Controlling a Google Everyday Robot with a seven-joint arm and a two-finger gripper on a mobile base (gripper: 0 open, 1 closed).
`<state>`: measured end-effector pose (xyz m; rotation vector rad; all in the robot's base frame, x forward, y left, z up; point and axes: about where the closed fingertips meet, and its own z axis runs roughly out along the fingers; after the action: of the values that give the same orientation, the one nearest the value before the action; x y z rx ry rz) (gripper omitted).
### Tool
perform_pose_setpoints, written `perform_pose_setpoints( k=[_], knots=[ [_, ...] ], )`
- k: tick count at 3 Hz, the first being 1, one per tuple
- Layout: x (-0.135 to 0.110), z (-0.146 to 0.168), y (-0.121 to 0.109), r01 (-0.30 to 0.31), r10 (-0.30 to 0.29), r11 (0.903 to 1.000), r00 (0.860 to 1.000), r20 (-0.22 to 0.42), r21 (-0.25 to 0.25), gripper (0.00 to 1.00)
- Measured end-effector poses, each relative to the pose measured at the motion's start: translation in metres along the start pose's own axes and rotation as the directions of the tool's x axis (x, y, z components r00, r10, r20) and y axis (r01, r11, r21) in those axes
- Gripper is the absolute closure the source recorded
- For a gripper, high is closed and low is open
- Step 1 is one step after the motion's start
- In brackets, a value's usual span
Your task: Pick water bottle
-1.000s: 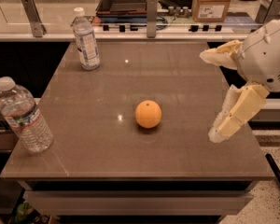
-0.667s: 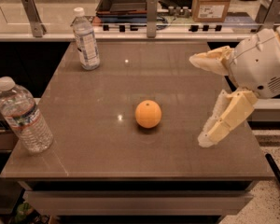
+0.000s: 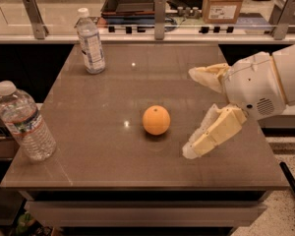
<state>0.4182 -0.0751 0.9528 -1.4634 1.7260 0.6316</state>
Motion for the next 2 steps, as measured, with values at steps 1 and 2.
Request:
perform_pose_setpoints(
  k=[1, 2],
  knots=[
    [-0.0001, 0.0, 0.0, 0.0, 0.0, 1.0, 1.0, 0.0, 0.0, 0.0],
    [-0.0034, 0.0077, -0.001, 0.008, -0.008, 1.0, 0.999, 0.034, 0.002, 0.0]
  ],
)
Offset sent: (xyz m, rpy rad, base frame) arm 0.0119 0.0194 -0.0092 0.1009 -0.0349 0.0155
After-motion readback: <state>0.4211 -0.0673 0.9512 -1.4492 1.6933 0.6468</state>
